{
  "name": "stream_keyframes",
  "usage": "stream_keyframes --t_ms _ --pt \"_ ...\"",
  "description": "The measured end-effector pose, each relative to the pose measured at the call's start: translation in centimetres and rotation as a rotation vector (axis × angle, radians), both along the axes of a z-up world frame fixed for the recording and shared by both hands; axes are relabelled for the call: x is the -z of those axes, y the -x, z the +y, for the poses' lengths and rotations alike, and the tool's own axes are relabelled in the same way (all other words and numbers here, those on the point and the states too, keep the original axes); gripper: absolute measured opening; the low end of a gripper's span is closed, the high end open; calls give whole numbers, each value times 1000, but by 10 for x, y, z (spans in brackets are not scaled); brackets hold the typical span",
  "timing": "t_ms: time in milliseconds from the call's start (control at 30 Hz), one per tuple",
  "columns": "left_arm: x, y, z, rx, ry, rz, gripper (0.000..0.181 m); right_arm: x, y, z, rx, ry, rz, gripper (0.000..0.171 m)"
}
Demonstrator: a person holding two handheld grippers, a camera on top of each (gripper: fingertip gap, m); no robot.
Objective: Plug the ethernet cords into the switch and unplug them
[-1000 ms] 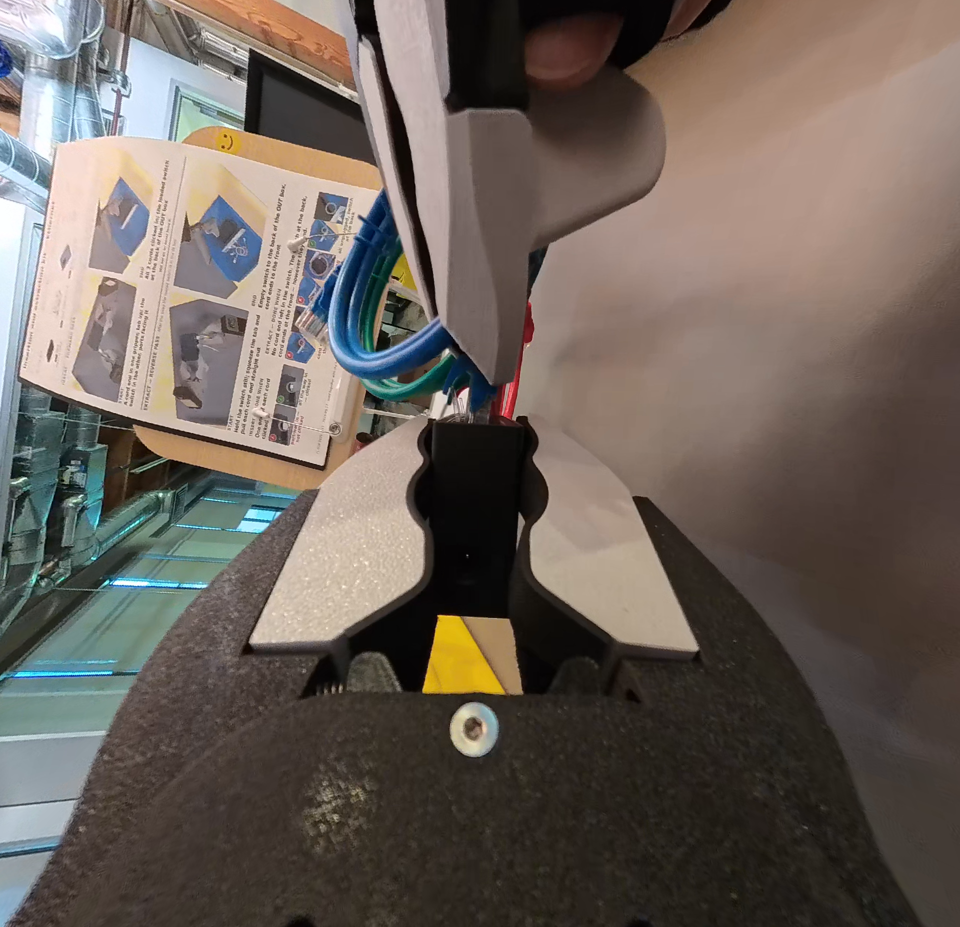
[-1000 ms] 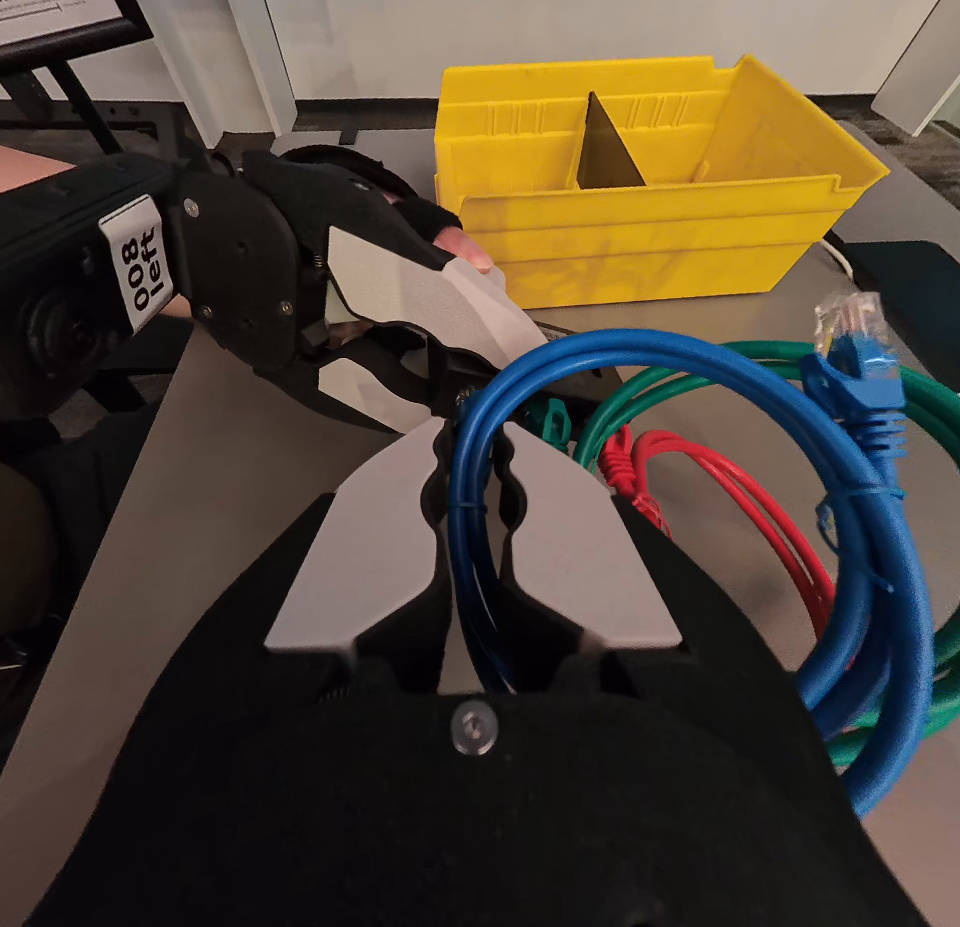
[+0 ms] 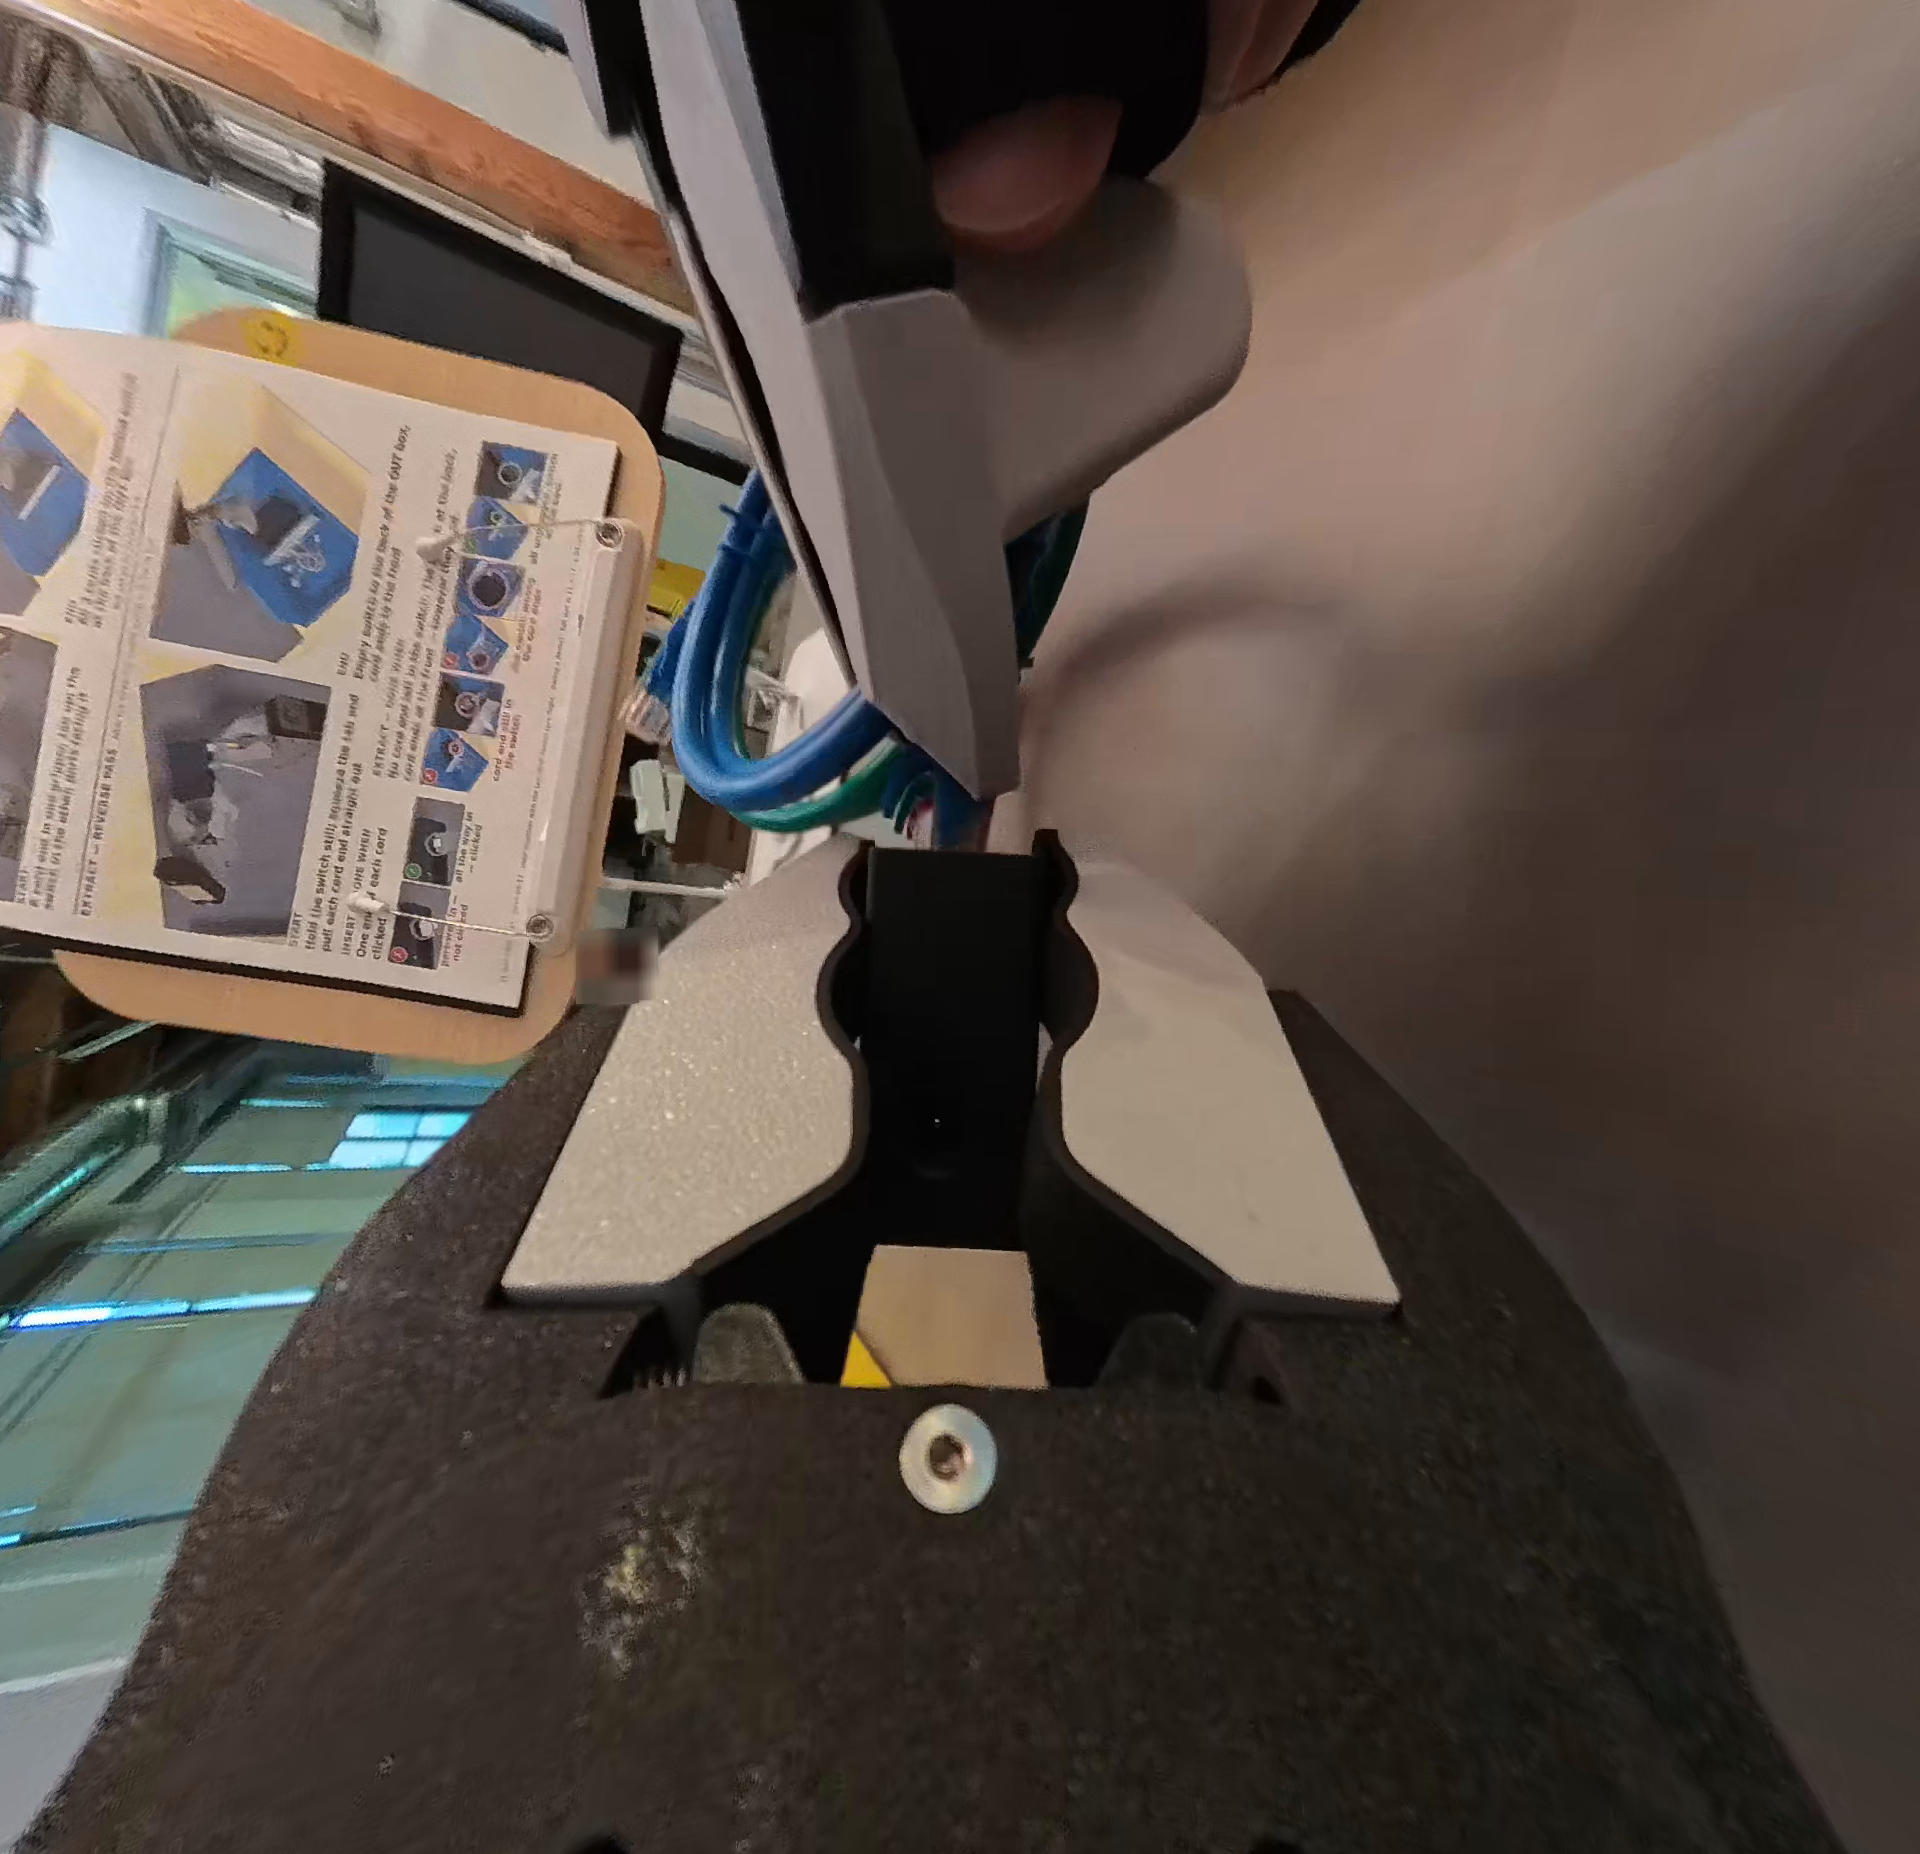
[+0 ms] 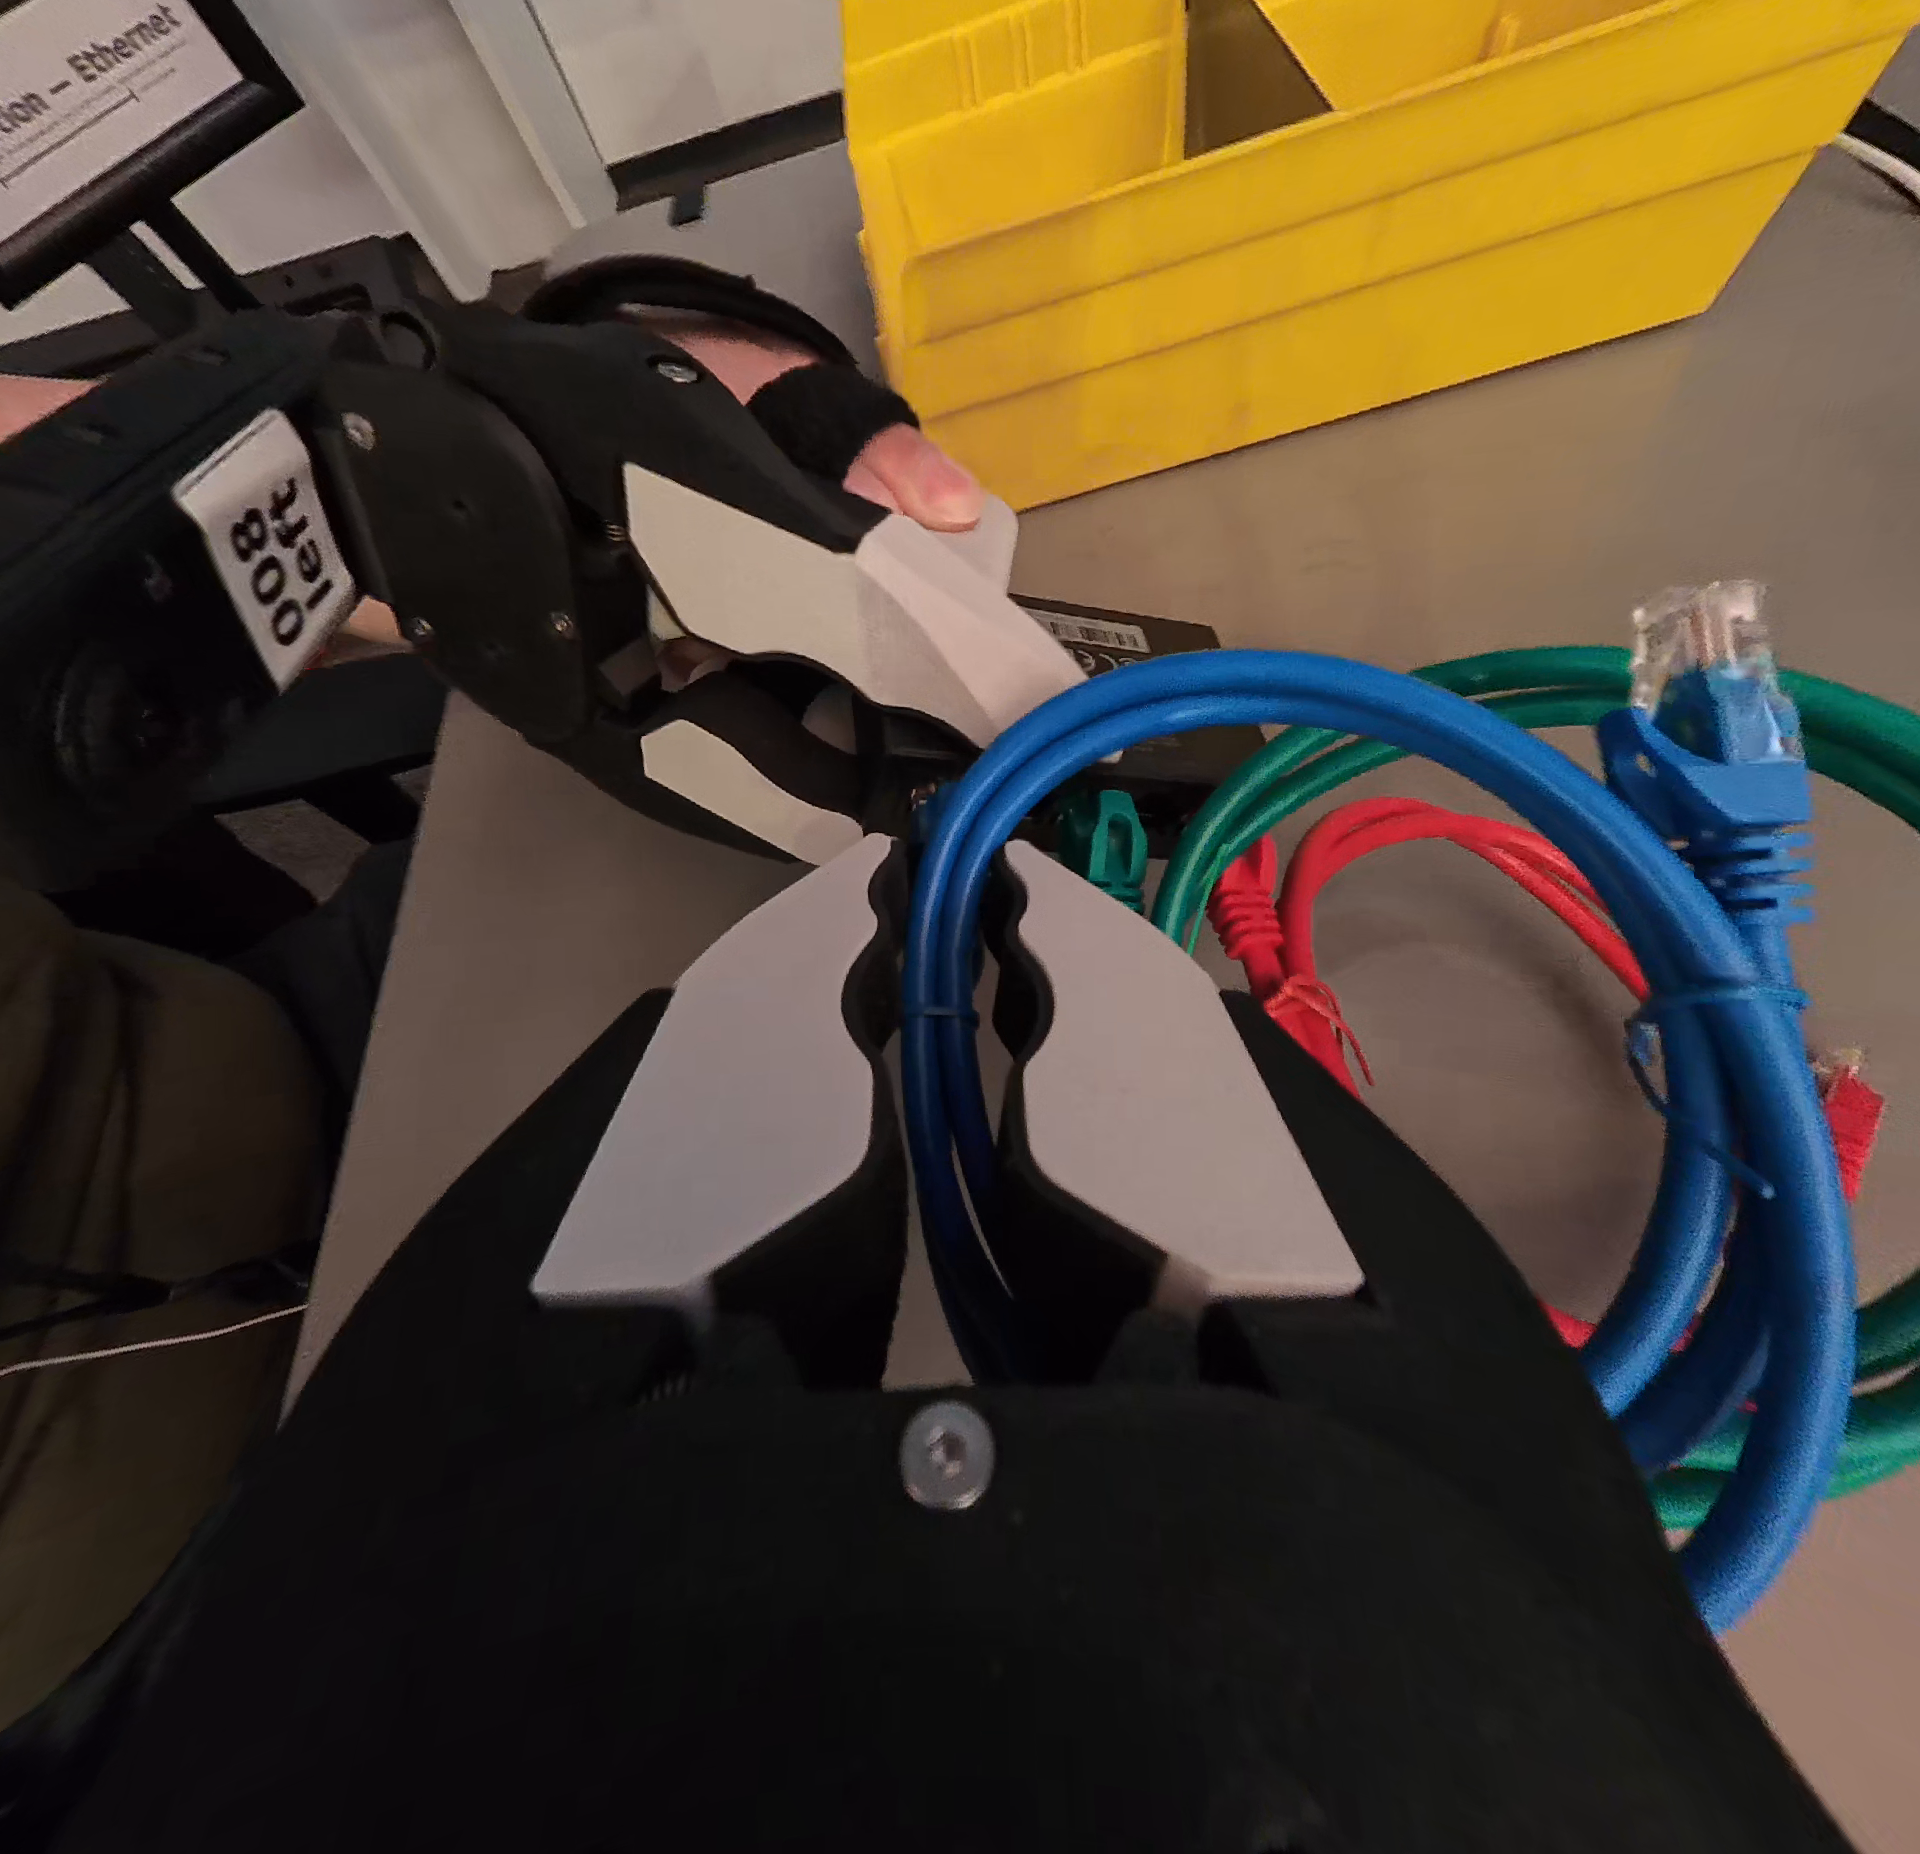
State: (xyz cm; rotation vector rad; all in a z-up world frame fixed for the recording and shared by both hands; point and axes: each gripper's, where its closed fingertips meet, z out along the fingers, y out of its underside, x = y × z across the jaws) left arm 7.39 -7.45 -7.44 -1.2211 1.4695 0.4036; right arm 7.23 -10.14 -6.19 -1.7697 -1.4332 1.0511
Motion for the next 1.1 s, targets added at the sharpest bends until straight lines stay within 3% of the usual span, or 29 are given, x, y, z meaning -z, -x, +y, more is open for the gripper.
stream_keyframes --t_ms 300,400,1100 --pt "0 24 22 -212 -57 43 37 0 1 10 146 -49 9 14" --pt "11 24 21 -185 9 62 31 5 4 9 167 -101 -42 14" --pt "-7 8 7 -97 -174 108 28 -7 2 -9 182 -174 -72 13"
